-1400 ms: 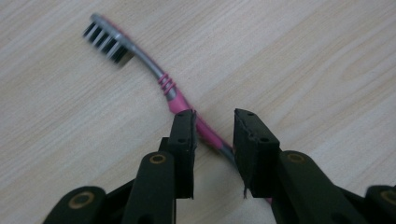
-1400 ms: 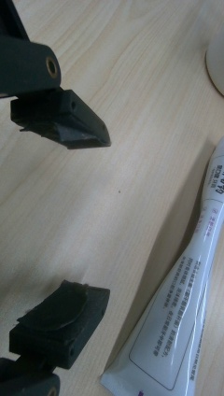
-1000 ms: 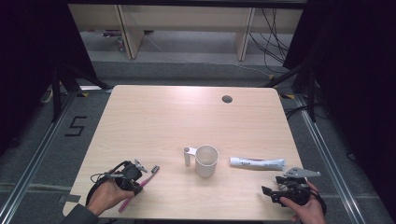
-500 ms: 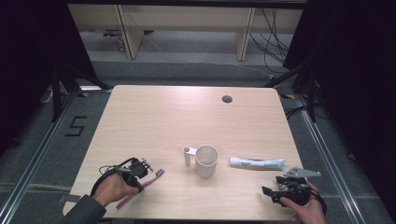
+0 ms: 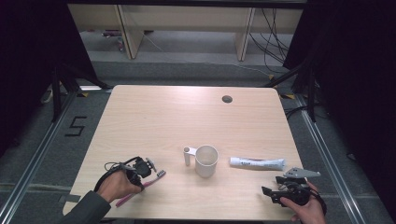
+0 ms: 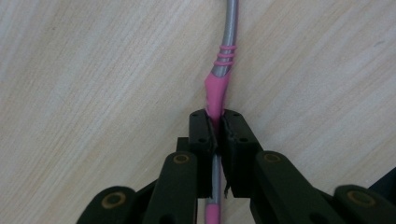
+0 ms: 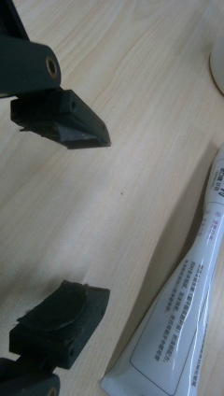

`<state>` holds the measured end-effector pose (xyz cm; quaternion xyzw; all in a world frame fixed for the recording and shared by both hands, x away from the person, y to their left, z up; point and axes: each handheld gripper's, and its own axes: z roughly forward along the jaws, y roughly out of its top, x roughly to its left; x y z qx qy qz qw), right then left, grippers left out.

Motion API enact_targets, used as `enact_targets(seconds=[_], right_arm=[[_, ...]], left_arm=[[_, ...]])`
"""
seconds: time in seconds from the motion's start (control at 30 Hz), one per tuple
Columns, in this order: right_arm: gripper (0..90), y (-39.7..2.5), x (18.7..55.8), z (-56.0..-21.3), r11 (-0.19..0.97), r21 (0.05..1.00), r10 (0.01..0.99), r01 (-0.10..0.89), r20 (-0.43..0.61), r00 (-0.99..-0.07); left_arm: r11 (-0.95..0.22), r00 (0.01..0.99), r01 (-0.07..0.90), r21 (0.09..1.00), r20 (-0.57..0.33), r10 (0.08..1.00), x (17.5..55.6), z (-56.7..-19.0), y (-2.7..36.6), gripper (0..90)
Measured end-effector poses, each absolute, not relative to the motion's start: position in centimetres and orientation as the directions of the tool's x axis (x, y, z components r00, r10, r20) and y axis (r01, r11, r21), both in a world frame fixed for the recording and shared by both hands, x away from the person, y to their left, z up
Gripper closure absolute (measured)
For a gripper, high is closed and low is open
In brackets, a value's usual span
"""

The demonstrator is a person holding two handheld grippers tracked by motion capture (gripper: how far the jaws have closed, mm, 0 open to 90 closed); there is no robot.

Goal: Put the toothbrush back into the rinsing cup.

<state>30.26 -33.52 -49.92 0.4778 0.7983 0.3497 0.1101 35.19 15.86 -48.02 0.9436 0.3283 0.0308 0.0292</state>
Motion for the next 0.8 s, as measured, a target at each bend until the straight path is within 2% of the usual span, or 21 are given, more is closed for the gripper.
enact_targets(seconds=[0.13,0.2,0.33,0.4,0.47,0.57,0.77,0.8], right_arm=[[23.3,-33.6,30.4,-50.0,0.308,0.665,0.838,0.68,0.149,-0.525],[23.3,-33.5,30.2,-49.9,0.282,0.659,0.848,0.697,0.169,-0.503],[23.3,-33.8,30.4,-49.9,0.301,0.675,0.836,0.673,0.153,-0.527],[23.4,-33.8,30.5,-50.0,0.305,0.682,0.831,0.665,0.151,-0.535],[23.4,-33.8,30.5,-49.9,0.302,0.682,0.831,0.666,0.154,-0.535],[23.5,-33.8,30.4,-49.9,0.299,0.679,0.836,0.67,0.153,-0.527],[23.5,-33.8,30.5,-49.9,0.297,0.676,0.84,0.674,0.15,-0.521],[23.5,-33.8,30.4,-49.9,0.295,0.676,0.841,0.675,0.152,-0.519]], left_arm=[[-0.792,0.791,0.606,0.081,0.049,0.61,35.2,-48.0,15.9,82.6],[-0.775,0.777,0.622,0.113,0.036,0.629,35.3,-47.6,16.0,82.7],[-0.763,0.771,0.62,0.185,0.038,0.636,35.3,-46.8,16.6,82.7],[-0.736,0.755,0.627,0.256,0.032,0.655,35.3,-46.1,17.2,82.7],[-0.731,0.754,0.625,0.273,0.032,0.656,35.3,-45.9,17.4,82.7],[-0.702,0.743,0.619,0.354,0.027,0.669,35.3,-45.2,17.9,82.7],[-0.577,0.697,0.619,0.534,-0.034,0.716,35.3,-44.2,18.3,82.7],[-0.571,0.707,0.596,0.565,-0.033,0.706,35.4,-44.2,18.3,82.7]])
